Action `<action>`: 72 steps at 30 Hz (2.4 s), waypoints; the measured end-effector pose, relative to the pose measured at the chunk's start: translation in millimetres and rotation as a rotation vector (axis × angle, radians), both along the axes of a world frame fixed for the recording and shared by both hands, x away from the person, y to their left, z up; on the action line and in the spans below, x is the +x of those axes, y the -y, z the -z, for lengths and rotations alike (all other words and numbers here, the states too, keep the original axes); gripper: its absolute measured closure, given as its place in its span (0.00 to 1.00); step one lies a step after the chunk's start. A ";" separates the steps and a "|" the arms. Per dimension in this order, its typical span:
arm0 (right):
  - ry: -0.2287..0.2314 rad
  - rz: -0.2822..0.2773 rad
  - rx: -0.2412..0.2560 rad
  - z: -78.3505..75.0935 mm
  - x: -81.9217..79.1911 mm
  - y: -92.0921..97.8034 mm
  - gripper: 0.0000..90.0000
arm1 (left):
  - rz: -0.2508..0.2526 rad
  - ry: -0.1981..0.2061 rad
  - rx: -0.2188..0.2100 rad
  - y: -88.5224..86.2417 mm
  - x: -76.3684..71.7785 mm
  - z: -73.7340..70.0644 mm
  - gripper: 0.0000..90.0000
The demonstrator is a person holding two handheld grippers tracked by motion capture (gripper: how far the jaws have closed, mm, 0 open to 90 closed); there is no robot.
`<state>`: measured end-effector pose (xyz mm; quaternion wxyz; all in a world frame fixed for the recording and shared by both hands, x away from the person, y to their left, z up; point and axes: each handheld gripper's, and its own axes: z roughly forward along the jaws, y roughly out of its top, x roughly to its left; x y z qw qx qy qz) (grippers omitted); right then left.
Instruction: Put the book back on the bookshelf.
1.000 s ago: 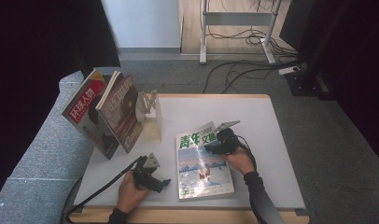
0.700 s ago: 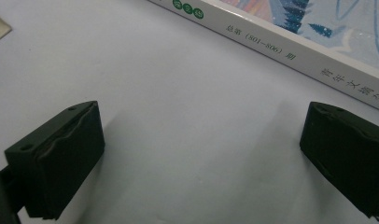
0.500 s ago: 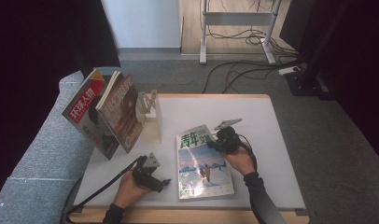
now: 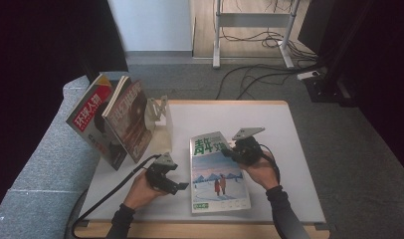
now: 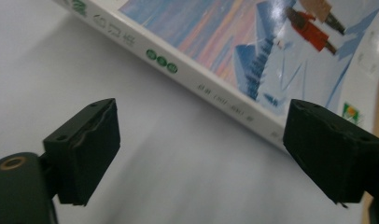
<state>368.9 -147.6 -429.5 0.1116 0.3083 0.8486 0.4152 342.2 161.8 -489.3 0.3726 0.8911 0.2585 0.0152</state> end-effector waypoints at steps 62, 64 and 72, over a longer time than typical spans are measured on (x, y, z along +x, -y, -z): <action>0.126 -0.039 0.021 -48.1 -31.8 10.5 0.92 | 0.158 -0.124 0.001 28.3 22.5 -28.0 0.66; 0.115 -0.040 0.033 -46.5 -31.8 14.1 0.92 | 0.155 -0.136 0.004 27.3 21.4 -29.8 0.67; 0.099 -0.051 0.031 -46.2 -33.1 16.1 0.91 | 0.151 -0.170 0.027 24.9 17.5 -36.4 0.70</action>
